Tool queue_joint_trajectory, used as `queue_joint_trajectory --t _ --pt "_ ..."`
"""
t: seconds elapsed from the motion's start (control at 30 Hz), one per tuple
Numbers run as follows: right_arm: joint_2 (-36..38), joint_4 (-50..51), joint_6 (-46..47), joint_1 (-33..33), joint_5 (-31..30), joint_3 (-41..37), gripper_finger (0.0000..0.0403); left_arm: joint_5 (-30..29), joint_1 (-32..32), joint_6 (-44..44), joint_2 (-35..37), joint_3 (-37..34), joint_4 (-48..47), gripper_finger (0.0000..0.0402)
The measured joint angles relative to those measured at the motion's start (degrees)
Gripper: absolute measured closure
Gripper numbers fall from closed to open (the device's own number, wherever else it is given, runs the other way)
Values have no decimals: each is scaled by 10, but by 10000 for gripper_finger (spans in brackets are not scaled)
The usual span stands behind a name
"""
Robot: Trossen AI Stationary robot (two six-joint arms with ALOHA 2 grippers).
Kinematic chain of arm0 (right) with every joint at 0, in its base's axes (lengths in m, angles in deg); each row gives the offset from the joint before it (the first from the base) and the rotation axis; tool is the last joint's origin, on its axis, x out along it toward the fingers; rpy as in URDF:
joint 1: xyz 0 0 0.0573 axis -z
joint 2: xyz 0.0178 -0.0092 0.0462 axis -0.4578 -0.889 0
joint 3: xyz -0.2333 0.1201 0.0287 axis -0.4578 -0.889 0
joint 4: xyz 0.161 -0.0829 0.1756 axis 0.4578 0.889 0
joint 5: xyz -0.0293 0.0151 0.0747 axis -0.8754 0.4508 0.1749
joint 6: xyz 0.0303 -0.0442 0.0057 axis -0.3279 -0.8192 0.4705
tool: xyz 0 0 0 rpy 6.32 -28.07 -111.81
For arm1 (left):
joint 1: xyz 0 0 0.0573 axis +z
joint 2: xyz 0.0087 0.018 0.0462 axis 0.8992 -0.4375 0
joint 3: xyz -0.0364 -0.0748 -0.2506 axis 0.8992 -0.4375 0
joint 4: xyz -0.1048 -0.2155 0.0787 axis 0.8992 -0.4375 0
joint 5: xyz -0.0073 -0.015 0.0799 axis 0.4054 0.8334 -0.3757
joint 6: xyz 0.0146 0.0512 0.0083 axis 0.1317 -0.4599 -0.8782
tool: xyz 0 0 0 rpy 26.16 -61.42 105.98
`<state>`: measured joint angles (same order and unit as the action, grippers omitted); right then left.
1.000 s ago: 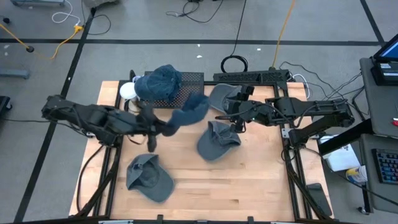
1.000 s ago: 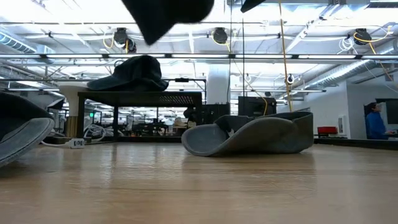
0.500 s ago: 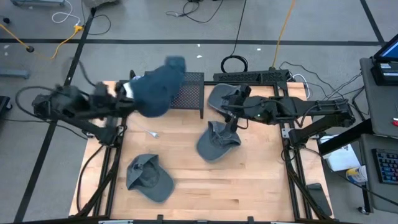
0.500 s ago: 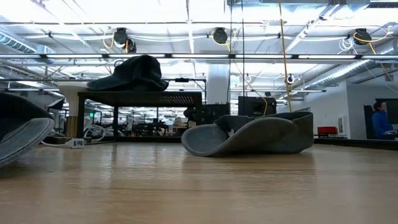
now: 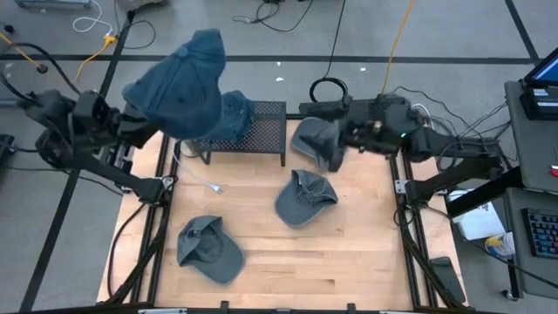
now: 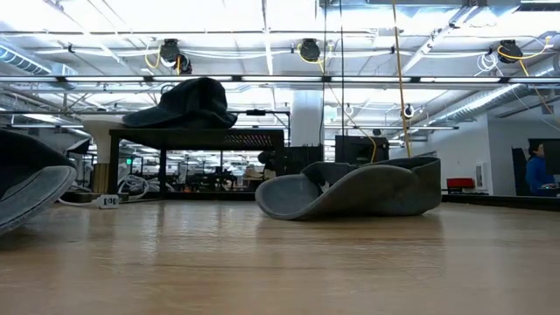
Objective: Pick & Place hat
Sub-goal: Stack the blue cap on the other blue cap on the shelf
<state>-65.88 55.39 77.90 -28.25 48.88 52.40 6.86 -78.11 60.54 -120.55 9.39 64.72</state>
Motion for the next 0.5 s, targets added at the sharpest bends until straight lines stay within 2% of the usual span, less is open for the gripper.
queue_joint_trajectory --t 0.27,0.5 --pt "-28 33 7 41 83 140 65 106 62 -36 -120 174 -60 393" --pt "-79 67 15 60 165 257 65 258 138 -16 -235 292 -59 393"
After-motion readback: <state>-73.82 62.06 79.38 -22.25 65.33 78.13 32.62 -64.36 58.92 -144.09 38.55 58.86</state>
